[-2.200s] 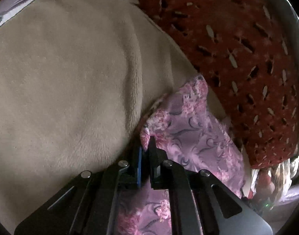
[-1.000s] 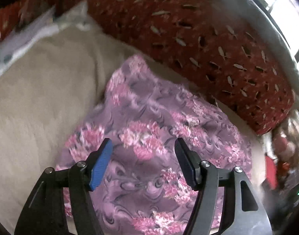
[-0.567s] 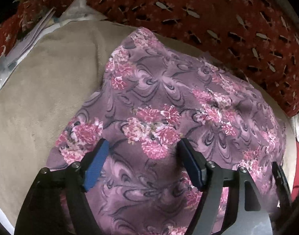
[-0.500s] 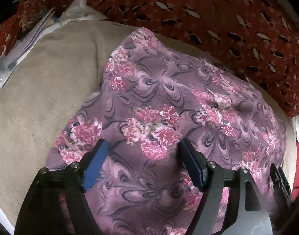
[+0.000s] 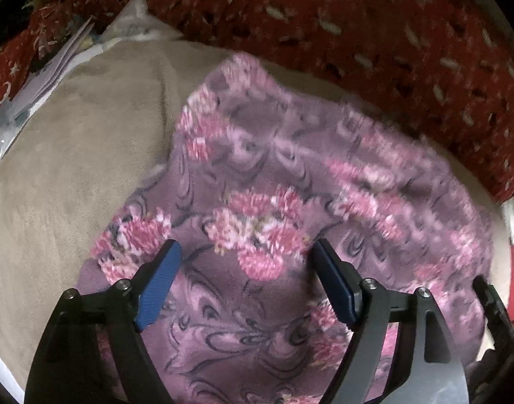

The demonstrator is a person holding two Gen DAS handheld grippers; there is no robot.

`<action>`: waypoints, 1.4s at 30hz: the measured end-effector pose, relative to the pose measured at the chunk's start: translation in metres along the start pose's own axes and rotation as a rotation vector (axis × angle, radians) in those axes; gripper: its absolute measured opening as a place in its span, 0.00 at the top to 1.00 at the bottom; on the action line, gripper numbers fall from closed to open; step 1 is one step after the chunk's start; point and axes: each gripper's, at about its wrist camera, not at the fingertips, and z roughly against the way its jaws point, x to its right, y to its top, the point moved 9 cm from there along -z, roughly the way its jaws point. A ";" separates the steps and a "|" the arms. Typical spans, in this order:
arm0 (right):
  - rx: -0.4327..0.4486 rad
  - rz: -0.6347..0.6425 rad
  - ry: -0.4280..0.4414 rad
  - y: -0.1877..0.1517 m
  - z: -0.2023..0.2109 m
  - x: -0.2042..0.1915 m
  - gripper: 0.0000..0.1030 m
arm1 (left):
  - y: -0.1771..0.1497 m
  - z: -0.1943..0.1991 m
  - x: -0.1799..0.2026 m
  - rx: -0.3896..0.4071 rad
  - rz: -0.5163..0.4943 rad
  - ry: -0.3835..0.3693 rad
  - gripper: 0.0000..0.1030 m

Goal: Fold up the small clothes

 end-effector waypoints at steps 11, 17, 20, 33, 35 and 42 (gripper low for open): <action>0.004 -0.278 -0.109 0.001 -0.019 0.070 0.03 | 0.011 -0.027 -0.065 -0.064 0.160 0.093 0.20; 0.111 -0.206 -0.081 0.011 0.014 0.036 0.13 | 0.015 -0.027 -0.062 -0.065 0.169 0.069 0.20; 0.001 -0.129 -0.040 -0.008 -0.006 0.017 0.12 | 0.011 -0.024 -0.063 -0.079 0.173 0.040 0.20; -0.039 0.110 0.223 -0.056 0.034 -0.097 0.12 | -0.001 -0.005 -0.085 -0.394 0.211 -0.397 0.20; -0.049 0.138 0.222 -0.063 0.034 -0.111 0.13 | 0.002 -0.007 -0.084 -0.434 0.211 -0.424 0.20; -0.033 0.001 0.204 -0.053 0.042 -0.080 0.12 | 0.015 -0.032 -0.069 -0.496 0.213 -0.427 0.20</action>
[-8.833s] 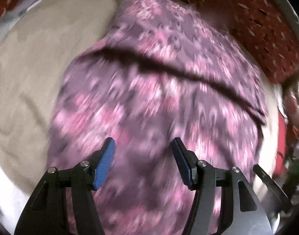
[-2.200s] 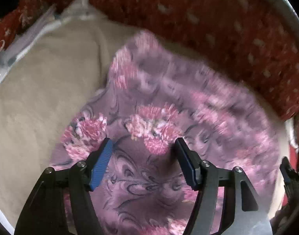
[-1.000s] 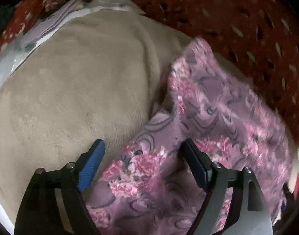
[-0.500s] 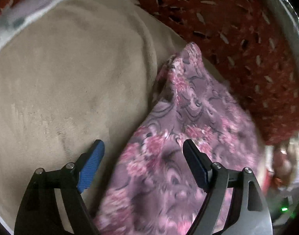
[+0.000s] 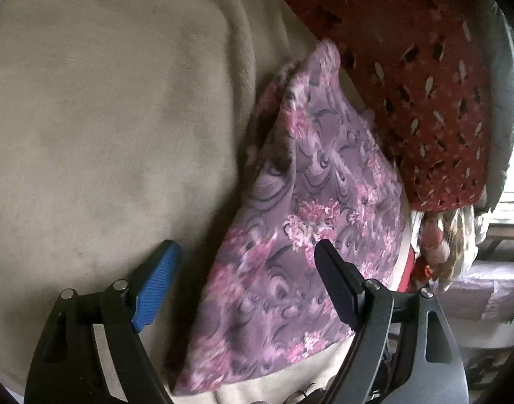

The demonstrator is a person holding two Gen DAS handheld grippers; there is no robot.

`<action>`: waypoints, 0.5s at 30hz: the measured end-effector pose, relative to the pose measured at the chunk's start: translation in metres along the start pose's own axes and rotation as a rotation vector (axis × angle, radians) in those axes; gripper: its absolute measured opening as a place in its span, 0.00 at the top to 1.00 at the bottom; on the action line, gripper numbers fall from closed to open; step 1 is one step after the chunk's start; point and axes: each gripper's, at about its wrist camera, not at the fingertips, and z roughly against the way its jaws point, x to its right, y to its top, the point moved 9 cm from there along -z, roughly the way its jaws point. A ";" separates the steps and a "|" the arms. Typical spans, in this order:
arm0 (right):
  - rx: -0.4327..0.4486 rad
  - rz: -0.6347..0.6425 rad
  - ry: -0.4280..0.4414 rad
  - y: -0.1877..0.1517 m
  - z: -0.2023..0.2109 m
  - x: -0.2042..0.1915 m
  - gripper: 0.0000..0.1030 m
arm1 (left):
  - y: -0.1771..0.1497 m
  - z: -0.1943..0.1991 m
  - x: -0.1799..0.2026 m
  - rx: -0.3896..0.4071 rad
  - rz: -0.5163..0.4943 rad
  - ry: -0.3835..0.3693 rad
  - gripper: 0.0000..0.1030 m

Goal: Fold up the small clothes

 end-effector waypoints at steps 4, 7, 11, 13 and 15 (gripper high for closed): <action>0.011 -0.091 -0.010 0.001 0.011 0.031 0.12 | -0.006 -0.008 0.018 0.020 -0.111 0.095 0.28; 0.013 -0.137 -0.016 0.000 0.013 0.050 0.12 | -0.012 -0.016 0.026 0.009 -0.144 0.145 0.82; 0.029 -0.216 -0.005 -0.002 0.020 0.078 0.13 | -0.015 -0.006 0.035 0.058 -0.141 0.167 0.90; 0.048 -0.249 0.000 -0.001 0.026 0.090 0.13 | -0.019 0.005 0.045 0.077 -0.134 0.147 0.91; 0.065 -0.264 0.001 -0.002 0.031 0.097 0.13 | -0.023 0.015 0.057 0.099 -0.118 0.102 0.91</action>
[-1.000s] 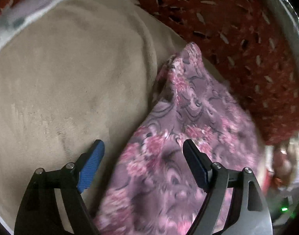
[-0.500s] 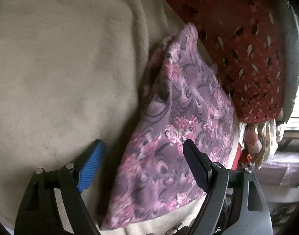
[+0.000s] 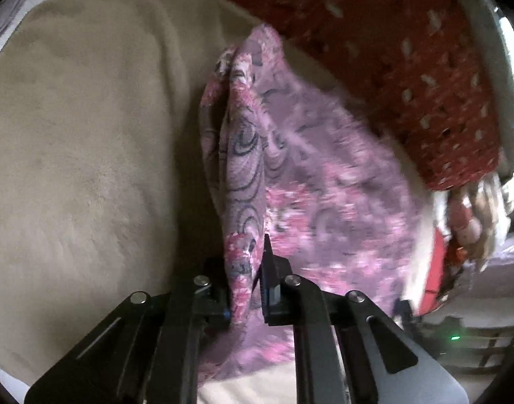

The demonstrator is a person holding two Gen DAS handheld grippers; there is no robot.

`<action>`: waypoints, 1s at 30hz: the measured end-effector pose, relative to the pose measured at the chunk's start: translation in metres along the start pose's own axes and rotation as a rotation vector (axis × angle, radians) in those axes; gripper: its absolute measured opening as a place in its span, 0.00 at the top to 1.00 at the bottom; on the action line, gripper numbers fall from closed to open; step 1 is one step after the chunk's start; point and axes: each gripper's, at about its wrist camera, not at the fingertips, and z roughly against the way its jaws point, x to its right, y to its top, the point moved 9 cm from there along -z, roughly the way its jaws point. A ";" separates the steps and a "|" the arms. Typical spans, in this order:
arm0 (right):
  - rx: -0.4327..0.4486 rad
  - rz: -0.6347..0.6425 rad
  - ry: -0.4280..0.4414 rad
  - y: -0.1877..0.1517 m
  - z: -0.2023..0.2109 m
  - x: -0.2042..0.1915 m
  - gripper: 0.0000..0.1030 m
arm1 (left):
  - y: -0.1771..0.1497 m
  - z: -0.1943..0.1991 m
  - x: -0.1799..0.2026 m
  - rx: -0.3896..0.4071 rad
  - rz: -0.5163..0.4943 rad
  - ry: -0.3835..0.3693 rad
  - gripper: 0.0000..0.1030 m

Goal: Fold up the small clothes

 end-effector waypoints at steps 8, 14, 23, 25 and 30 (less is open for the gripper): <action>0.051 0.002 -0.047 0.009 0.008 0.033 0.12 | -0.014 0.024 0.068 0.031 -0.021 -0.054 0.92; 0.094 0.080 -0.034 -0.002 -0.009 0.043 0.07 | -0.027 0.017 0.116 0.011 -0.068 -0.027 0.93; 0.133 0.022 0.095 0.000 -0.001 0.048 0.03 | -0.056 -0.012 0.200 -0.033 -0.174 -0.041 0.96; 0.137 0.022 0.101 0.001 0.000 0.047 0.03 | -0.064 -0.027 0.215 -0.063 -0.193 -0.046 0.96; 0.141 0.020 0.109 0.000 0.001 0.047 0.03 | -0.080 -0.084 0.232 -0.134 -0.222 0.000 0.96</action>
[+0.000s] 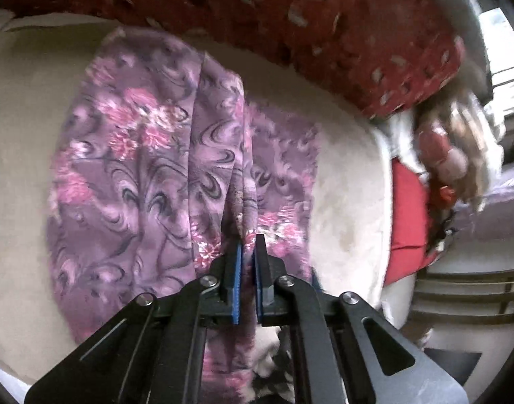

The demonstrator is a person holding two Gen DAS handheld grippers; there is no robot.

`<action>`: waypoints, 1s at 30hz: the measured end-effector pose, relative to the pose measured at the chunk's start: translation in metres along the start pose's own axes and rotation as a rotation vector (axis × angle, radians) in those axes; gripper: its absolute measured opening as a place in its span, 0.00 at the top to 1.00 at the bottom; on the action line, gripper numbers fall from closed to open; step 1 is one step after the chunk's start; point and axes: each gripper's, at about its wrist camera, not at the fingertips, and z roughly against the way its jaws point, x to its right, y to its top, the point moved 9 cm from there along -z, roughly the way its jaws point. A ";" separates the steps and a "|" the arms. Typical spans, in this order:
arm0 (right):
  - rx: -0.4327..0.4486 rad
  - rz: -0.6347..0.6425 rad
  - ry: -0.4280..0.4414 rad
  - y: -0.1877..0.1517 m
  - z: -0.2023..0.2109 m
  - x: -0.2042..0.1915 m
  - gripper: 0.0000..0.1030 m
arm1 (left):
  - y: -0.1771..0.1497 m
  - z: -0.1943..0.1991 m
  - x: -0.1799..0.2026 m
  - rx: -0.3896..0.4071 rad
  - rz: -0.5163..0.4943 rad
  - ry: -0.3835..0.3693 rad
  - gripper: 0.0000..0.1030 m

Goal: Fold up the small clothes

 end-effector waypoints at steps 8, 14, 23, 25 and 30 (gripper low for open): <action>0.001 0.000 0.000 0.000 0.000 0.000 0.03 | -0.014 -0.051 -0.034 -0.151 0.184 -0.093 0.95; -0.048 -0.038 0.001 0.003 0.003 0.002 0.08 | 0.001 0.027 -0.041 0.020 0.104 -0.162 0.74; -0.105 0.018 0.170 0.025 -0.006 -0.070 0.07 | 0.011 0.037 -0.153 0.133 0.257 -0.060 0.45; -0.157 0.045 0.154 0.023 -0.030 -0.083 0.07 | 0.003 0.026 -0.160 0.124 0.288 -0.100 0.45; -0.245 0.131 0.166 0.011 -0.071 -0.113 0.47 | -0.005 0.022 -0.170 0.115 0.346 -0.232 0.45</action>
